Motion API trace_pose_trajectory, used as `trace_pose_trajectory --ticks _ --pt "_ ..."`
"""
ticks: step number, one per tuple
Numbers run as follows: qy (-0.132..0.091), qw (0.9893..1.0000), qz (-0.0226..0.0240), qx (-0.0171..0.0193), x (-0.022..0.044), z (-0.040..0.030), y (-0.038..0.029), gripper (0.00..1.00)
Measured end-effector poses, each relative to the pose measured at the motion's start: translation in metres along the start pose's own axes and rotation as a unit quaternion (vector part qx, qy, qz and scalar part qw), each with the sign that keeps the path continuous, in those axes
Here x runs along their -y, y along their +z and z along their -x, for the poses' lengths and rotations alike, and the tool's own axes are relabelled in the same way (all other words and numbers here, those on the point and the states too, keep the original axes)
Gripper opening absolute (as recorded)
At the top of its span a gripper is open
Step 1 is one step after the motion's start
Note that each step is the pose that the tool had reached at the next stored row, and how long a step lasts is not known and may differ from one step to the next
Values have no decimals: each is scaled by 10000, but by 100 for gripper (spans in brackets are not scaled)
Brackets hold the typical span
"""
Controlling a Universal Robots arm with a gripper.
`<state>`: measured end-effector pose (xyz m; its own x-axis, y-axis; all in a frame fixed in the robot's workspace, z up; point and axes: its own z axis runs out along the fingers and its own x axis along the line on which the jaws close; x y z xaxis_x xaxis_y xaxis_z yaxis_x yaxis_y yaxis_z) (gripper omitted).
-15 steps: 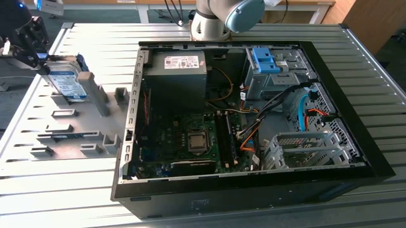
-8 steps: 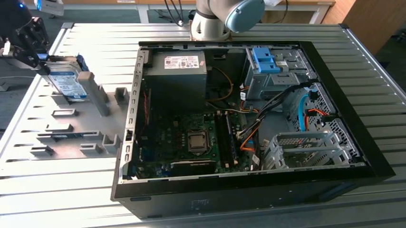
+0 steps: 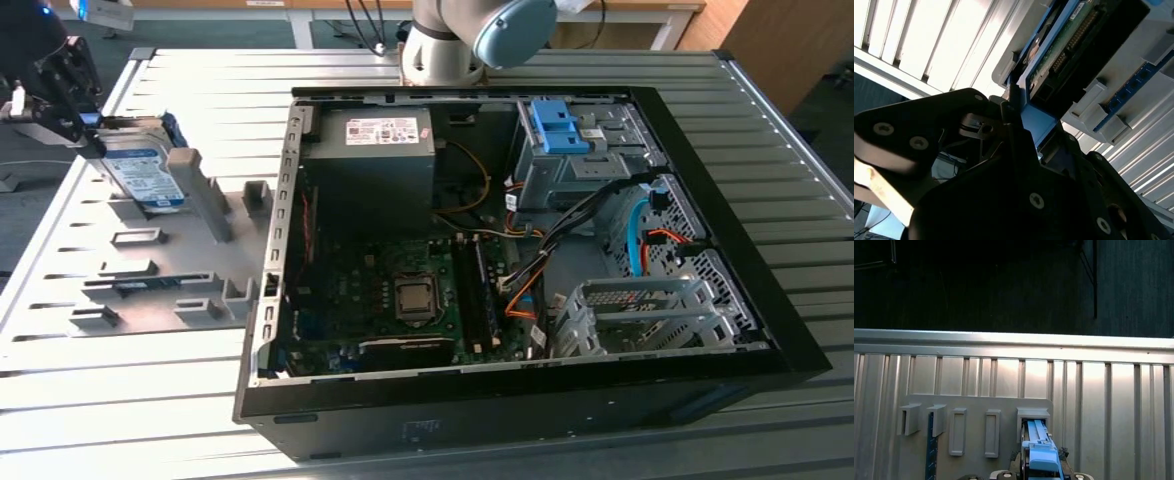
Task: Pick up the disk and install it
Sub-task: 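Pick up the disk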
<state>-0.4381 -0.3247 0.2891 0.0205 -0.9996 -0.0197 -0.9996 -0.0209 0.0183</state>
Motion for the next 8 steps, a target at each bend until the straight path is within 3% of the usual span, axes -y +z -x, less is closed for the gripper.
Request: trace_pose_trajectory --ticks 3,8 --pt "2 10000 0 -2 0 0 0 37" --pt "190 9998 -3 -1 1 0 1 37"
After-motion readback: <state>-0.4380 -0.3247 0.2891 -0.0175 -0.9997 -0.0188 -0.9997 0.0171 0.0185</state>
